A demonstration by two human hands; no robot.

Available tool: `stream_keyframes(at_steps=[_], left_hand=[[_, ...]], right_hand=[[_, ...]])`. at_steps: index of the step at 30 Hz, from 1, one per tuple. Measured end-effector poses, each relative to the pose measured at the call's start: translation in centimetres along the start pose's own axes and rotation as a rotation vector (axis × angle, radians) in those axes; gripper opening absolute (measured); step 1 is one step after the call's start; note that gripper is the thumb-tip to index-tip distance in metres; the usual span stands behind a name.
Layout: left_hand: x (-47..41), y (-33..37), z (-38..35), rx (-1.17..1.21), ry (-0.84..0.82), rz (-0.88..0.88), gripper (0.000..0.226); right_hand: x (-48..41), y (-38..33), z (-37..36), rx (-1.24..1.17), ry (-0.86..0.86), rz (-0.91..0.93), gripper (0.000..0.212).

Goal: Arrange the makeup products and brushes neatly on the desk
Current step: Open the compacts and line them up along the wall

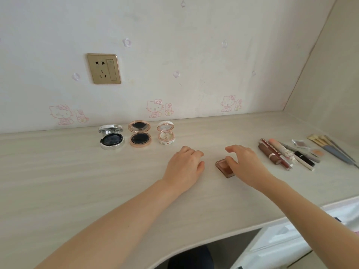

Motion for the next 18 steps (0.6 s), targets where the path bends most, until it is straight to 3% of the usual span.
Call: stream_keyframes(at_steps=[6,18], left_hand=[[-0.4,2.5,-2.4,0.028,-0.034,0.011,0.037],[-0.7,3.1,-4.5,0.006,-0.053,0.108,0.048]], right_hand=[[1.7,2.3,0.2,0.032,-0.016,-0.069,0.035],[2.5,1.8,0.1,0.037,0.005,-0.012,0.022]])
Point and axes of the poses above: each hand's wrist, its own x-axis away from the middle knuckle, its own z-axis out of the back of the hand, y = z × x, the point moved 3 cm from there along -x, towards the middle knuckle, and after that the axes turned 15 degrees about x, right-handed, at the moved point
